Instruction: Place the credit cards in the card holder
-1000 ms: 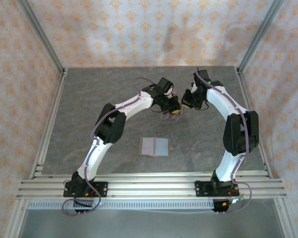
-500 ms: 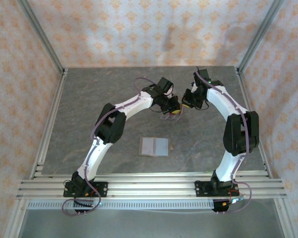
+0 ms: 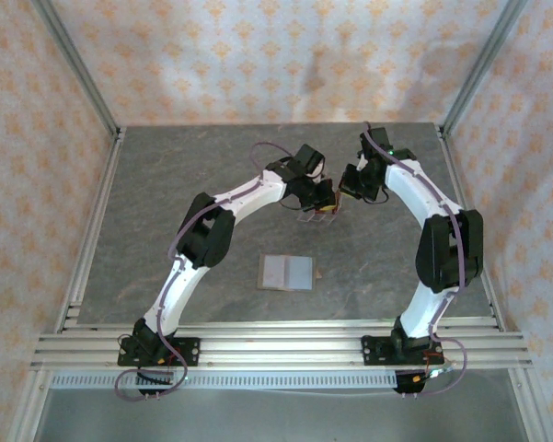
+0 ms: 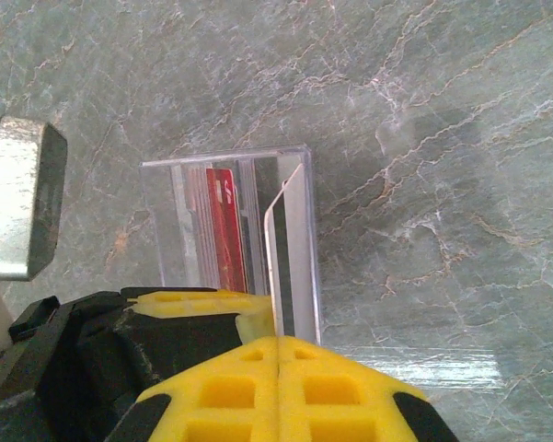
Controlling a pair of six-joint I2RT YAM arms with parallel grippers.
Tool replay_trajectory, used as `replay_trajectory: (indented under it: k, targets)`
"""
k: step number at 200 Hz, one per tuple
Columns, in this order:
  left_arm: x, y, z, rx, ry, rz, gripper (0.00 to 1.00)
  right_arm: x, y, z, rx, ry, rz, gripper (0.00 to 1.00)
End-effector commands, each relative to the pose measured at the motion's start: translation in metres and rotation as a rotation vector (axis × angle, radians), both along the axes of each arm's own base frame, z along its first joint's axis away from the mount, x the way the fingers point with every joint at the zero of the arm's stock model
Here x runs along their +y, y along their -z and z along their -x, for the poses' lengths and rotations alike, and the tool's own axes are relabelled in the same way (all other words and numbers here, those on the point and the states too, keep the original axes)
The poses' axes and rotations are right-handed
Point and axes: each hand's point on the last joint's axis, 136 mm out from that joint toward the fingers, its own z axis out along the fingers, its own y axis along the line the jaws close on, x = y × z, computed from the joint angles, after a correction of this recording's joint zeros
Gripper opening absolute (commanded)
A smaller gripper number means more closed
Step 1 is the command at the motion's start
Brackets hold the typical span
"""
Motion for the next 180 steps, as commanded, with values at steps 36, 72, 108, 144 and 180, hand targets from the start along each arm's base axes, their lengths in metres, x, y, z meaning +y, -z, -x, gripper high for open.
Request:
replay_trajectory:
  k: [36,72,108,144,180]
  targets:
    - [0.010,0.039,0.011,0.028,0.009,-0.135,0.01,-0.006,-0.003,0.009,-0.002,0.000,0.043,0.17]
    - [0.009,0.043,0.011,0.030,0.011,-0.143,0.01,-0.008,0.001,0.010,0.008,0.003,0.054,0.25]
    - [0.009,0.048,0.012,0.038,0.011,-0.147,0.01,-0.011,0.008,0.009,0.015,0.010,0.073,0.26]
    - [0.010,0.048,0.012,0.039,0.013,-0.153,0.01,-0.003,0.019,-0.001,0.027,0.008,0.033,0.25]
    - [0.012,0.048,0.013,0.041,0.014,-0.157,0.01,0.002,0.033,-0.006,0.055,0.006,0.004,0.22]
